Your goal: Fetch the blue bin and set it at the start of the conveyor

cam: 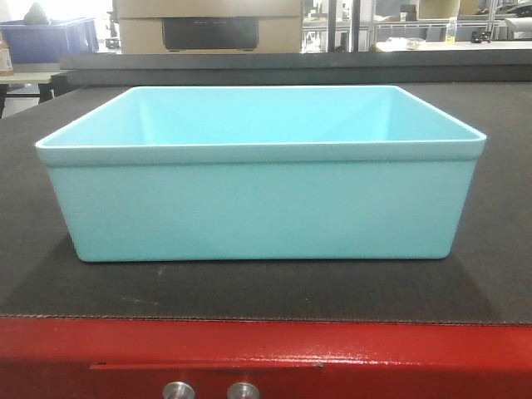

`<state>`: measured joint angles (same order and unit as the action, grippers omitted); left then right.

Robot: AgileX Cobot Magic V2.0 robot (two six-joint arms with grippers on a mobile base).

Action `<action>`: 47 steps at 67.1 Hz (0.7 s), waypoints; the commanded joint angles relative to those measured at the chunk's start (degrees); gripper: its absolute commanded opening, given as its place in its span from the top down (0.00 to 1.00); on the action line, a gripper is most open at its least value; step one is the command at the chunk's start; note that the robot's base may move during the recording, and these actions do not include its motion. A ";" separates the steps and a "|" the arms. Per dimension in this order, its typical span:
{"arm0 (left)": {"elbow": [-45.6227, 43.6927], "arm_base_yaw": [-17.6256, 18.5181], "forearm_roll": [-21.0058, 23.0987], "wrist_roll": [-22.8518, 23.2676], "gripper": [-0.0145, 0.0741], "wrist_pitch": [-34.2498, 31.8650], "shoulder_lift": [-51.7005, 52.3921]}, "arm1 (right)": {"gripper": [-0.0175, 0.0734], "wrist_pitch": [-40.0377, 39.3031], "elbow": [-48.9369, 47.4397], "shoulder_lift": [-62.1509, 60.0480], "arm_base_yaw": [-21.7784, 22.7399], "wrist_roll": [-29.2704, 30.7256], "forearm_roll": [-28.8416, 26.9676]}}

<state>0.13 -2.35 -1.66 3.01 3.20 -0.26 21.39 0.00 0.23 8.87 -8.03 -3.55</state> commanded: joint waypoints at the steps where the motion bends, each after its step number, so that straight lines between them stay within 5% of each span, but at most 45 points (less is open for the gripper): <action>1: -0.13 0.32 0.31 -0.06 0.96 -1.22 0.26 | 0.99 -1.67 0.00 -0.23 0.15 0.52 0.64; 11: -0.13 0.32 0.31 -0.06 0.96 -1.22 0.26 | 0.99 -1.67 0.00 -0.23 0.15 0.52 0.64; 12: -0.13 0.32 0.31 -0.06 0.96 -1.22 0.26 | 0.99 -26.27 0.00 -0.23 0.15 0.52 0.64; 13: -0.13 0.32 0.31 -0.06 0.96 -1.22 0.26 | 0.99 -25.97 0.00 -0.23 0.15 10.56 0.64; 47: -0.13 0.32 0.31 -0.06 0.96 -1.22 0.26 | 0.99 -25.74 0.00 -0.23 0.15 10.56 0.64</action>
<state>0.13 -2.35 -1.66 3.01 3.08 -0.26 -2.62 0.10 0.12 8.87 2.00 -3.27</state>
